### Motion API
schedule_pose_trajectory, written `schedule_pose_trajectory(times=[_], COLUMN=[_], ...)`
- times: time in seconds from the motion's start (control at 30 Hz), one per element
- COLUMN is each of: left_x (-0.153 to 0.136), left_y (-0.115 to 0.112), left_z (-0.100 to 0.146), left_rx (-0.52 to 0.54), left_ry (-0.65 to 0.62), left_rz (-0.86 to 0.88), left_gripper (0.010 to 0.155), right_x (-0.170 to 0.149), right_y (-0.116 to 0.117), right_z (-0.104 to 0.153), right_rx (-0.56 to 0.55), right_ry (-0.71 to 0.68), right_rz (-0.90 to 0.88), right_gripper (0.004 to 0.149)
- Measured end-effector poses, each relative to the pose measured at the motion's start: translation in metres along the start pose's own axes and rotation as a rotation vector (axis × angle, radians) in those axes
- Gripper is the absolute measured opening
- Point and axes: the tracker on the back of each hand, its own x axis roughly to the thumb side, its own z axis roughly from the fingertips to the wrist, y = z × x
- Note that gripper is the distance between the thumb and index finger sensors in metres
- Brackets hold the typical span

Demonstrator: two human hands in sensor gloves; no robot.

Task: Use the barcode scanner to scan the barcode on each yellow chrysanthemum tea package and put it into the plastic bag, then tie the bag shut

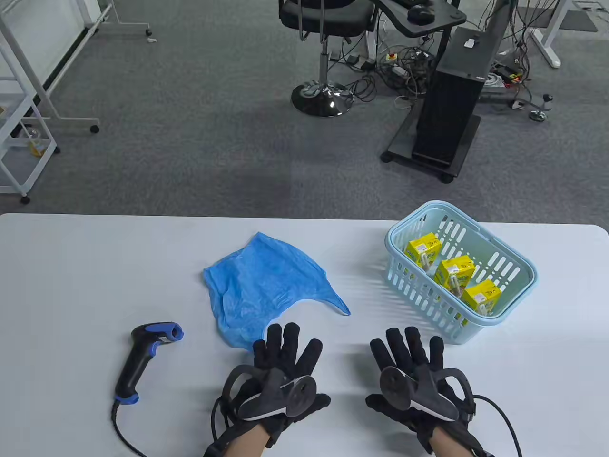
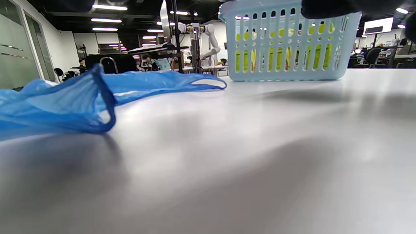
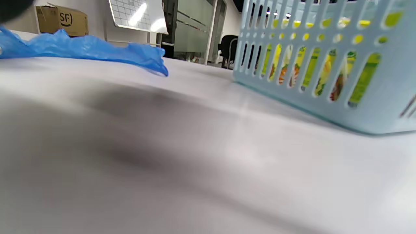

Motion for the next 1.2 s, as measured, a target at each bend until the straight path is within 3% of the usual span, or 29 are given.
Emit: schedule_pose_trajectory(times=[0.2,0.4,0.7,0.8,0.97,1.1,1.2], left_x=[0.002,0.003,0.009,0.0,-0.044,-0.058,-0.06], left_y=[-0.006,0.001,0.005,0.017,0.062,0.067,0.059], left_z=[-0.003,-0.002,-0.008,-0.005,0.016,0.018,0.005], left_rx=[-0.05,-0.031,0.018,0.065,0.231,0.225,0.163], left_ry=[0.004,0.014,0.096,0.186,0.444,0.549,0.572], left_rz=[-0.046,-0.022,-0.186,-0.196,0.052,0.096,0.088], left_gripper=[0.099,0.099,0.088,0.081,0.063,0.055,0.051], right_x=[0.0,0.001,-0.012,-0.012,-0.003,0.003,0.003], right_y=[0.004,0.003,-0.005,-0.004,-0.003,-0.006,-0.007], right_z=[0.001,0.001,0.002,0.003,-0.001,-0.001,-0.003], right_rx=[0.026,0.022,-0.005,0.001,0.03,0.035,0.038], right_ry=[0.005,0.009,0.064,0.071,0.069,0.055,0.053], right_rz=[-0.002,-0.014,-0.019,-0.042,-0.044,-0.063,-0.056], right_gripper=[0.104,0.104,0.104,0.103,0.103,0.102,0.102])
